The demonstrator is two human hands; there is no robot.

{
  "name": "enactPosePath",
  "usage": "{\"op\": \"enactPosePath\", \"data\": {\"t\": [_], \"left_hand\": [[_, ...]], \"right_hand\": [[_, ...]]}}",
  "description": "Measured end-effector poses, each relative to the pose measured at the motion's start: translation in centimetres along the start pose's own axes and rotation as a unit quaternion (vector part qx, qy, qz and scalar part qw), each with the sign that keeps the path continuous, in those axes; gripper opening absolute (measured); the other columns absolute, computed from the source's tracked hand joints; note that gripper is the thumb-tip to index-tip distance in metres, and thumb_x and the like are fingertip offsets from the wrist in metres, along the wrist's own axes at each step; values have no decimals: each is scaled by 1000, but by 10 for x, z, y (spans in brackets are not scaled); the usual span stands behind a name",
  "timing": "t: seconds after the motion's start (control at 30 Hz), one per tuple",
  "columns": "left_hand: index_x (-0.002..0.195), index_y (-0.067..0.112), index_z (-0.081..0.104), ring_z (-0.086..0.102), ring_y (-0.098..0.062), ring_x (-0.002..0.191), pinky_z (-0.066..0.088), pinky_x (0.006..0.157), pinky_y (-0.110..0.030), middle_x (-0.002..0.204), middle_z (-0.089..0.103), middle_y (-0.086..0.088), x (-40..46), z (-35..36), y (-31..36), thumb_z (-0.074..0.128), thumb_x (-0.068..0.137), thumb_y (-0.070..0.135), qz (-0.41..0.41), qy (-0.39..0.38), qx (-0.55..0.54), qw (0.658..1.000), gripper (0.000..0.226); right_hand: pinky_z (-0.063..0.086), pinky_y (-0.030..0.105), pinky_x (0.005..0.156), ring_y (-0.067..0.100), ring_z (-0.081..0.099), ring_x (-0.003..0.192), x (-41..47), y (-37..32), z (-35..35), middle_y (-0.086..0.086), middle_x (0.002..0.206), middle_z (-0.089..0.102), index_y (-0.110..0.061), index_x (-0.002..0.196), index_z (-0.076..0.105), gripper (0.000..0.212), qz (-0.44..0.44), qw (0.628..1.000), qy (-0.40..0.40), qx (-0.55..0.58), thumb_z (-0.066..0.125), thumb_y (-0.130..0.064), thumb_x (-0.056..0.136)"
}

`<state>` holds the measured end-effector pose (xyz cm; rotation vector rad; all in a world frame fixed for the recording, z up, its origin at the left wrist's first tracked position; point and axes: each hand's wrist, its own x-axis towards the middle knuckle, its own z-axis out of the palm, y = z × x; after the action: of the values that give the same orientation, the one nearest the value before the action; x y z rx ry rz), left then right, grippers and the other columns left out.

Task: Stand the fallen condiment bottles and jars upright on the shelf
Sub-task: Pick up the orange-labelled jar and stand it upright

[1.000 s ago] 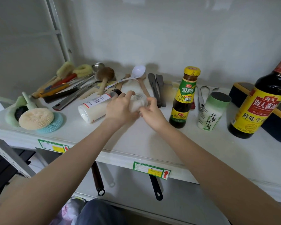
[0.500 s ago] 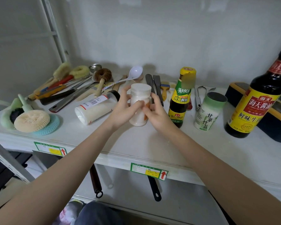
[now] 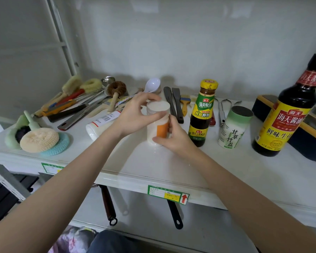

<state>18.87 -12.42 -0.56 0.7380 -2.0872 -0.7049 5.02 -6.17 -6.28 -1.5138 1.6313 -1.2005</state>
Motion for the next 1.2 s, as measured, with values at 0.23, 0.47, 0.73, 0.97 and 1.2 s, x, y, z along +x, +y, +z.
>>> {"op": "enactPosePath", "data": {"t": [0.23,0.47,0.73,0.97,1.2], "left_hand": [[119,22,57,49,11,96,31,78,6,114,52,7,1,2,3,74,75,37,-4,7,44,999,49],[124,21,53,56,-4,110,33,82,5,124,61,3,3,2,5,68,81,22,8,-16,32,999,46],[115,21,59,58,-7,100,45,88,-23,113,59,4,4,7,3,71,80,30,2,17,15,1000,39],[119,21,56,58,-9,107,43,87,-15,120,61,4,4,5,3,69,81,28,-14,11,6,1000,41],[112,21,60,59,-5,104,44,85,-9,118,63,5,7,6,4,72,79,27,-28,11,-20,999,36]], "right_hand": [[43,37,100,22,48,124,2,2,5,5,134,50,-16,135,34,80,-10,997,56,-46,79,-26,70],[46,28,95,20,49,118,1,5,-1,7,129,50,-18,136,34,80,-3,998,57,-33,78,-18,70],[40,21,86,15,54,112,-4,4,-5,7,126,57,-13,136,35,69,-16,998,46,-29,72,-15,78],[40,22,85,21,56,115,-5,6,-3,11,126,57,-11,132,36,64,-27,996,64,-58,71,-19,79],[40,24,85,21,54,114,-6,2,-1,9,127,55,-12,130,35,68,-28,996,71,-54,74,-22,76]]}}
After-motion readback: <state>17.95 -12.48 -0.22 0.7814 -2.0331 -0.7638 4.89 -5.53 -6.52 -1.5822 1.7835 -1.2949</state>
